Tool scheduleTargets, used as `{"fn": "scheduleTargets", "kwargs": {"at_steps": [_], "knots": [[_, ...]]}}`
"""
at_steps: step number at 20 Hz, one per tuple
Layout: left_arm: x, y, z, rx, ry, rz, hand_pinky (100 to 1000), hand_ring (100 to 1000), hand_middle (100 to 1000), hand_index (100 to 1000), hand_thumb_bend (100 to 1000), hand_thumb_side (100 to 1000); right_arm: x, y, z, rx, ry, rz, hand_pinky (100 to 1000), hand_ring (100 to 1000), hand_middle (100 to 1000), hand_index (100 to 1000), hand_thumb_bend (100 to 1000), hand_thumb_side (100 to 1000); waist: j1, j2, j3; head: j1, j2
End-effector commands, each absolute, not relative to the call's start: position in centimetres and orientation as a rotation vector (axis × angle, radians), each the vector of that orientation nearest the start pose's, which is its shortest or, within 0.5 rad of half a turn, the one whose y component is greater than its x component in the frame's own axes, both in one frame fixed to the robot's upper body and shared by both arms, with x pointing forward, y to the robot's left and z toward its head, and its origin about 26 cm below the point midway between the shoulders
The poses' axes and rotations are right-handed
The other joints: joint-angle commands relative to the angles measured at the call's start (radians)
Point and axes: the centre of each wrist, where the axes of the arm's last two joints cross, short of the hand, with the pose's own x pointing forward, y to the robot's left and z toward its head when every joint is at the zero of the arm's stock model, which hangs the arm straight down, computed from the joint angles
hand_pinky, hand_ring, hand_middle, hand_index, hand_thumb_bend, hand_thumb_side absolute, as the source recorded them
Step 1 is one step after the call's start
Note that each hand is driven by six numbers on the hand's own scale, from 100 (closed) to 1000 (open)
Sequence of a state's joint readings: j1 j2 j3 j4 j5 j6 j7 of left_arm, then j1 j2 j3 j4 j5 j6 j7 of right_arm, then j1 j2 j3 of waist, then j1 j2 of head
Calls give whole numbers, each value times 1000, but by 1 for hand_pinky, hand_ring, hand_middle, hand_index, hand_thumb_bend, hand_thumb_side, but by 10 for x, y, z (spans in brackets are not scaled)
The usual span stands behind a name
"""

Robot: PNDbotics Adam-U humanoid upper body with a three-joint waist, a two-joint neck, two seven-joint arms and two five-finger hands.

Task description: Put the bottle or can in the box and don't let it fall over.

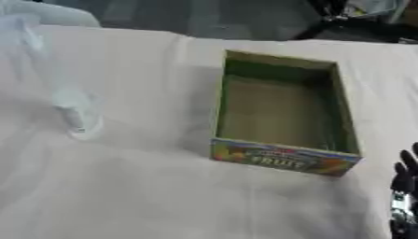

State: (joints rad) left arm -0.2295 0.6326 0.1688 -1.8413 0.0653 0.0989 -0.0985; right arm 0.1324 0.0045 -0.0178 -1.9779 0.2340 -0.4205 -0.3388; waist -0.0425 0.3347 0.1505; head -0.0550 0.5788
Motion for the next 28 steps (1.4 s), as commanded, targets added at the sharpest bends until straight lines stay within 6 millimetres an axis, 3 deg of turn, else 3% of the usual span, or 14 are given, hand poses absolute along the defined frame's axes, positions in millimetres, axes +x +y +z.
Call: {"fn": "scheduleTargets", "kwargs": {"at_steps": [1,6,14,28], "knots": [[305,372,211,503,-1930,-476,1000,1000,1000,933,100,672,235,-251,71,-445,-2301,-193,1000,1000,1000,1000,100,667,4,-13,0,-6,0],[314,369,211,492,-1923,-525,1000,1000,1000,935,100,672,235,-250,71,-443,-2298,-185,1000,1000,1000,1000,100,667,4,-13,-2,-11,-1],[334,361,221,475,-1922,-616,1000,1000,1000,938,100,672,235,-250,70,-440,-2294,-178,1000,1000,1000,1000,100,667,7,-17,-8,21,-16],[376,337,235,428,-1912,-789,1000,1000,1000,943,100,659,234,-250,70,-428,-2290,-169,1000,1000,1000,1000,100,667,9,-21,-17,41,-29]]}}
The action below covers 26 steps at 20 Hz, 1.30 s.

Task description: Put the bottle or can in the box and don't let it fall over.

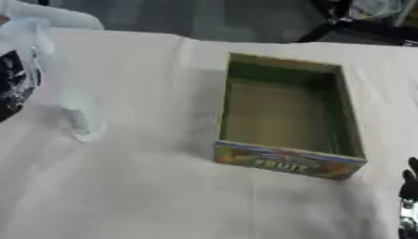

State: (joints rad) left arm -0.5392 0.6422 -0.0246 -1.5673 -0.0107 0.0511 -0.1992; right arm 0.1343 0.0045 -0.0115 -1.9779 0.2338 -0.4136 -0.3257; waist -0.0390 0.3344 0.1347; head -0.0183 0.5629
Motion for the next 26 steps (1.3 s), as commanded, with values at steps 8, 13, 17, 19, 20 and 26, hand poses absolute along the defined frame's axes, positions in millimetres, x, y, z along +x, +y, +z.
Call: {"fn": "scheduleTargets", "kwargs": {"at_steps": [8,13,17,19,20,26], "knots": [[388,329,229,407,-1872,-824,1000,1000,1000,936,100,623,234,-250,69,-422,-2290,-164,1000,1000,1000,1000,100,667,6,-21,-3,12,-15],[391,326,230,393,-1877,-809,1000,1000,1000,930,100,621,234,-250,69,-423,-2288,-160,1000,1000,1000,1000,100,666,5,-21,-1,20,-15],[394,321,231,377,-1861,-835,1000,1000,989,911,100,564,234,-249,69,-424,-2287,-157,1000,1000,1000,1000,100,666,5,-21,-2,26,-16],[396,319,229,354,-1833,-846,1000,1000,984,905,100,515,234,-249,69,-423,-2286,-156,1000,1000,1000,1000,100,666,5,-21,-2,28,-17],[396,319,228,342,-1820,-854,1000,1000,990,909,100,498,234,-249,69,-423,-2287,-156,1000,1000,1000,1000,100,666,5,-21,-3,28,-17],[398,316,226,296,-1810,-899,1000,1000,997,907,100,512,234,-250,70,-420,-2287,-158,1000,1000,1000,1000,100,666,5,-20,-5,27,-19]]}}
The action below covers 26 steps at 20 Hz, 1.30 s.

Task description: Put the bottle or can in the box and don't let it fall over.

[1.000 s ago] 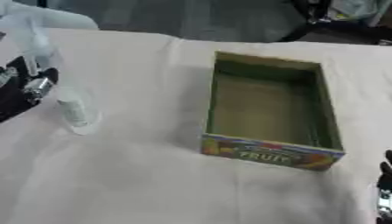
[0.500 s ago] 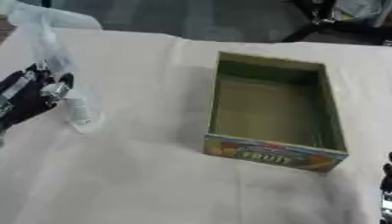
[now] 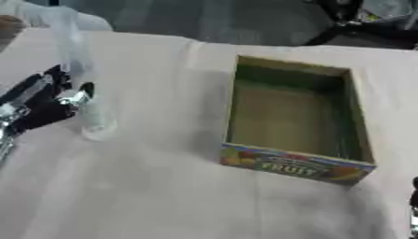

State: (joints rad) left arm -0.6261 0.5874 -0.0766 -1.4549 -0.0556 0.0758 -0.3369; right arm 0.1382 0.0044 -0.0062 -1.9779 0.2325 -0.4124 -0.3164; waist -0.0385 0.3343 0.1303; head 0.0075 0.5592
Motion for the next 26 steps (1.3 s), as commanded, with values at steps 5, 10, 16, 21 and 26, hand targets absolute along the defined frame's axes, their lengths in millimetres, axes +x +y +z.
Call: {"fn": "scheduleTargets", "kwargs": {"at_steps": [5,10,16,21,26], "knots": [[394,314,231,294,-1848,-890,1000,1000,1000,903,100,591,234,-250,69,-419,-2284,-156,1000,1000,1000,1000,100,666,4,-20,1,1,-14],[389,316,241,385,-1881,-819,1000,1000,997,896,100,618,233,-250,69,-420,-2282,-151,1000,1000,1000,1000,100,666,4,-21,4,2,-16],[386,316,245,406,-1889,-775,1000,1000,992,883,100,623,233,-250,69,-420,-2279,-146,1000,1000,1000,1000,100,665,5,-22,3,1,-19],[385,317,249,430,-1885,-772,1000,1000,1000,888,100,601,233,-250,69,-421,-2277,-146,1000,1000,1000,1000,100,666,7,-23,2,-1,-19],[385,318,250,454,-1861,-776,1000,1000,1000,887,100,542,233,-251,69,-421,-2276,-146,1000,1000,1000,1000,100,666,10,-23,0,-2,-20]]}}
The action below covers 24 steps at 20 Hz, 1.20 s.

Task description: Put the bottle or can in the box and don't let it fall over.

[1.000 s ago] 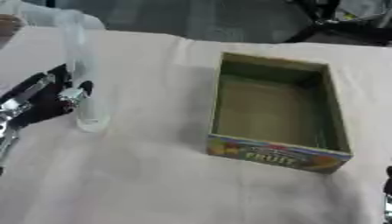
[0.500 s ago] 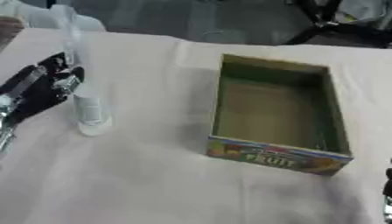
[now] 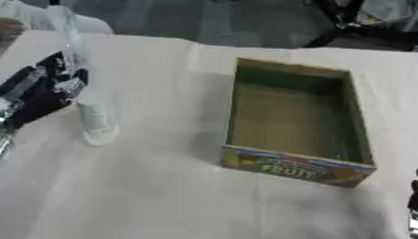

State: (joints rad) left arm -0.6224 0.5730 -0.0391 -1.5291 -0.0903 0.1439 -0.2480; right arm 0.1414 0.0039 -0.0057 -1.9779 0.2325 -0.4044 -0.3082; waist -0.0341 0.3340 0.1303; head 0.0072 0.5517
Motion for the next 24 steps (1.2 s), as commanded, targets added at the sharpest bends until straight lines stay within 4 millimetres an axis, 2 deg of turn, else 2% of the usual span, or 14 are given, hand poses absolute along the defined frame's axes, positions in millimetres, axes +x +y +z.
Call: {"fn": "scheduleTargets", "kwargs": {"at_steps": [1,7,17,24], "knots": [[385,317,250,459,-1856,-780,1000,1000,1000,887,100,540,233,-251,69,-421,-2276,-145,1000,1000,1000,1000,100,666,6,-23,-1,-1,-12],[385,315,257,437,-1864,-799,1000,1000,1000,886,100,566,233,-251,69,-421,-2274,-144,1000,1000,1000,1000,100,665,6,-24,-1,-3,-11],[386,313,272,517,-1855,-823,1000,1000,1000,880,100,503,233,-251,69,-424,-2272,-147,1000,1000,1000,1000,100,666,8,-23,-1,-48,27],[384,314,286,600,-1869,-842,1000,1000,1000,890,100,507,233,-252,68,-433,-2270,-140,1000,1000,1000,1000,100,665,14,-25,3,-55,30]]}}
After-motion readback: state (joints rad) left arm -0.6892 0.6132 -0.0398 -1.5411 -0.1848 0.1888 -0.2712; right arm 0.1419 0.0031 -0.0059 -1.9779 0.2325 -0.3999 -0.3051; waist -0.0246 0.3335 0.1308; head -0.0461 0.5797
